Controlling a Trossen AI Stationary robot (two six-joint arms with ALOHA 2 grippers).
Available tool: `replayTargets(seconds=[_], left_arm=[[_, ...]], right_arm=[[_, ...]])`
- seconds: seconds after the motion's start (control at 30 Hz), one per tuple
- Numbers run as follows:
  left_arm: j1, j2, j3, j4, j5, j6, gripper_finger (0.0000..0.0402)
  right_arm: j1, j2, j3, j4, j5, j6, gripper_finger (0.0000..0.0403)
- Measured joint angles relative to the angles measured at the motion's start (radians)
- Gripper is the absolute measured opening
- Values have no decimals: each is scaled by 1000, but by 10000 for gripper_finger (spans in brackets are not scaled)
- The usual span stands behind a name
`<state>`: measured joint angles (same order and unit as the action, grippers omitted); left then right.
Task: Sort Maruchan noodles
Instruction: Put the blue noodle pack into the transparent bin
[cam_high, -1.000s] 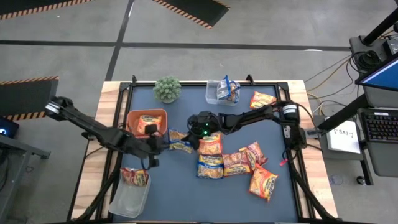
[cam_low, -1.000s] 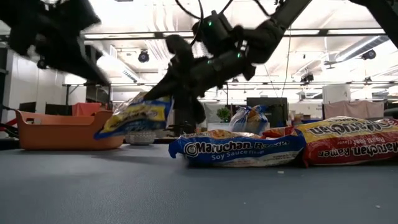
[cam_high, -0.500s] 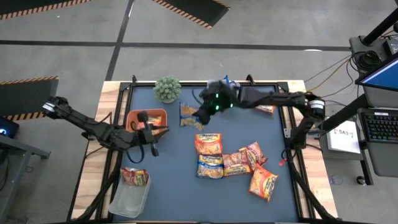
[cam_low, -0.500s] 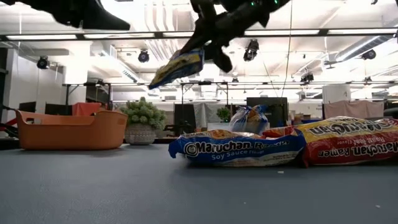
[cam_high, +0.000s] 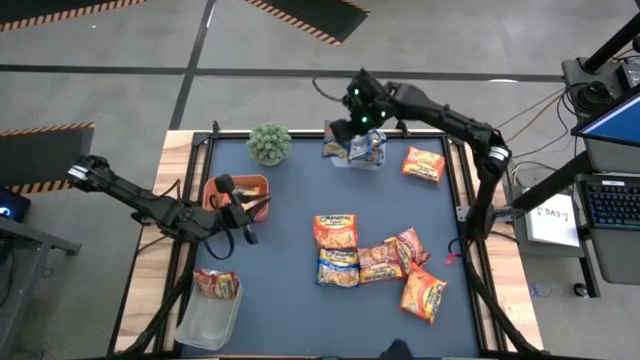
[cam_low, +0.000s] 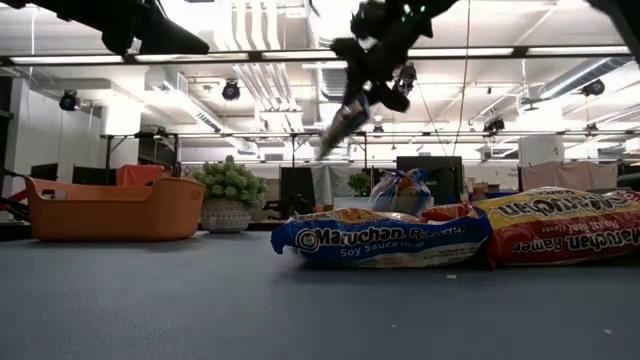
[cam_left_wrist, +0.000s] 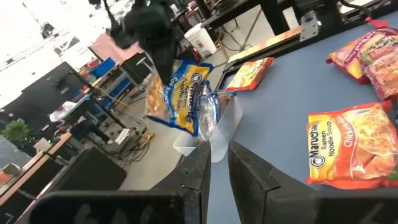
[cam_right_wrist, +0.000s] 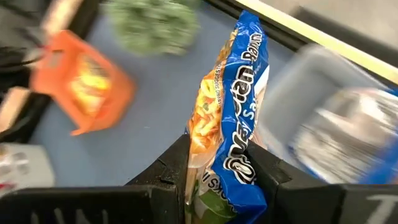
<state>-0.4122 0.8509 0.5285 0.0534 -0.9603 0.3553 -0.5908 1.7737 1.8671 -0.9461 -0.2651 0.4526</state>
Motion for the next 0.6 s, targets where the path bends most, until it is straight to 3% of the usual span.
replayTargets(seconds=[0.23, 0.6], left_arm=[[0, 0, 0, -3, 0, 0, 39], [0, 0, 0, -11, 0, 0, 39]], right_arm=[[-134, 152, 191, -287, -21, -55, 93], [-215, 325, 337, -390, -89, -83, 93]])
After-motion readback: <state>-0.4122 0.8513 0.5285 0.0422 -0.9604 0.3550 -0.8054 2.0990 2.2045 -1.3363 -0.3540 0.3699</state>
